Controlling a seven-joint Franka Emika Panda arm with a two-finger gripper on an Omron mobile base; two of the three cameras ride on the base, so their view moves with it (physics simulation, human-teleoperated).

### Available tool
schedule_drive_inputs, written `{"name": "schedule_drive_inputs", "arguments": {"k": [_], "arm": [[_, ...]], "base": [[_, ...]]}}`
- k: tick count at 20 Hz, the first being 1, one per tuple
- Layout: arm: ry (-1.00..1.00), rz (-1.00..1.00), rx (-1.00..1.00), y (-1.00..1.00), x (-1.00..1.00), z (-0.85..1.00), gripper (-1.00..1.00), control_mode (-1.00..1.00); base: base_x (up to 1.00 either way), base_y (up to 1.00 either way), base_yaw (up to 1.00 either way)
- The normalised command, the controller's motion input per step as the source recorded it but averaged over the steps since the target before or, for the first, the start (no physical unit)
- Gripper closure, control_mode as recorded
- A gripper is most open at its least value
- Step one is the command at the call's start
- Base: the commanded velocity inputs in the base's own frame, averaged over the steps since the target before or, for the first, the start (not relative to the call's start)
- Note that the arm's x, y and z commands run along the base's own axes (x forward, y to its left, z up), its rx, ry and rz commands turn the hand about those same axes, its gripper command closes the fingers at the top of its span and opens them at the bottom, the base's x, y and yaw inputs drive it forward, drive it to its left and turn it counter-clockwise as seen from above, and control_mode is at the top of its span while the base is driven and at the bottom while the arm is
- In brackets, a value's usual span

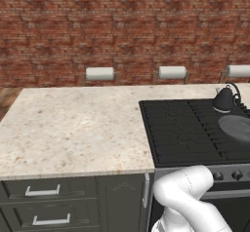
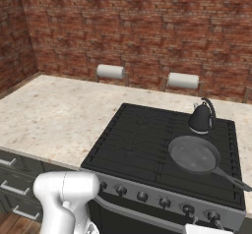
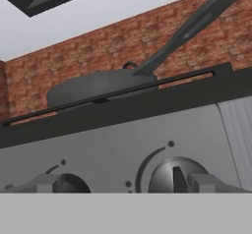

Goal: Pick the pan from the cabinet and place it on the stove. Then turn on the stove burner for the pan.

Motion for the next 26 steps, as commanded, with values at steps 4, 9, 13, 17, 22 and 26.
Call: {"name": "schedule_drive_inputs", "arguments": {"k": [4, 9, 13, 17, 22, 26], "arm": [[-0.01, 0.0, 0.0, -0.02, 0.0, 0.0, -1.0, -1.0], [-0.01, 0.0, 0.0, -0.04, 0.0, 0.0, -1.0, -1.0], [-0.02, 0.0, 0.0, -0.02, 0.0, 0.0, -1.0, -1.0], [-0.02, 0.0, 0.0, -0.03, 0.0, 0.01, -1.0, -1.0], [-0.02, 0.0, 0.0, -0.04, 0.0, 0.01, -1.0, -1.0], [-0.03, 0.0, 0.0, -0.12, -0.01, 0.07, -1.0, -1.0]], "base": [[0.0, 0.0, 0.0], [0.0, 0.0, 0.0], [0.0, 0.0, 0.0], [0.0, 0.0, 0.0], [0.0, 0.0, 0.0], [0.0, 0.0, 0.0]]}}
